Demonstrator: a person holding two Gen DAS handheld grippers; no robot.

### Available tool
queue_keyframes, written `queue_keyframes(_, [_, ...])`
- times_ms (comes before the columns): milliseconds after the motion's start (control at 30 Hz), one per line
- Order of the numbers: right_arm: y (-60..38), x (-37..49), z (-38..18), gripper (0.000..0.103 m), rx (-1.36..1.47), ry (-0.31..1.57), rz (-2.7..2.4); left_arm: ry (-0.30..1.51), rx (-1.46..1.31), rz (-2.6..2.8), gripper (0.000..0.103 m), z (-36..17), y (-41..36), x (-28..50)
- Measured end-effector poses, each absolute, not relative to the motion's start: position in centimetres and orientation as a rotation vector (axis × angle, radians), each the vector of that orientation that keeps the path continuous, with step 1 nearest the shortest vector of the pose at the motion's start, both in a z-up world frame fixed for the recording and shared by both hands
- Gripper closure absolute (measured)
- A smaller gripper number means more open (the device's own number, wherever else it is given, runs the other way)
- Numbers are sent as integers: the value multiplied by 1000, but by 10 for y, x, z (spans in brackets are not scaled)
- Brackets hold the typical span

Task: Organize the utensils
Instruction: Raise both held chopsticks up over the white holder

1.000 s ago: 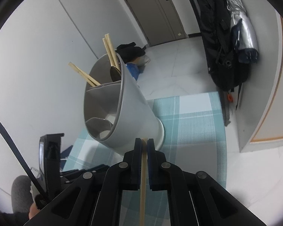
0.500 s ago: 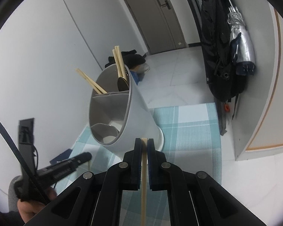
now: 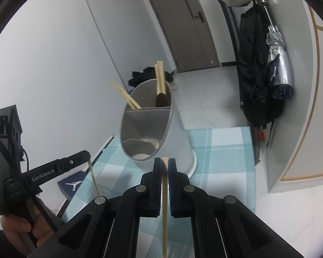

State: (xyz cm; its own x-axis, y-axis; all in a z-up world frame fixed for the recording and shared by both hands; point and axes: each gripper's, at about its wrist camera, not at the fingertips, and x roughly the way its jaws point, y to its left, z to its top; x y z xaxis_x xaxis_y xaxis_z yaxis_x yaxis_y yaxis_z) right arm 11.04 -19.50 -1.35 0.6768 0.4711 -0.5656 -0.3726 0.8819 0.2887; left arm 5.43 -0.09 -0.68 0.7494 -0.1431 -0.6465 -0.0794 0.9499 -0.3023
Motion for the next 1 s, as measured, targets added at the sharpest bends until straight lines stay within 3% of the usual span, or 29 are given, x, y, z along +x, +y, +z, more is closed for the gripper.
queue_keyframes(1000, [-175,57,18,98,147,574,441,695,-225,-130,101,21,-7,21])
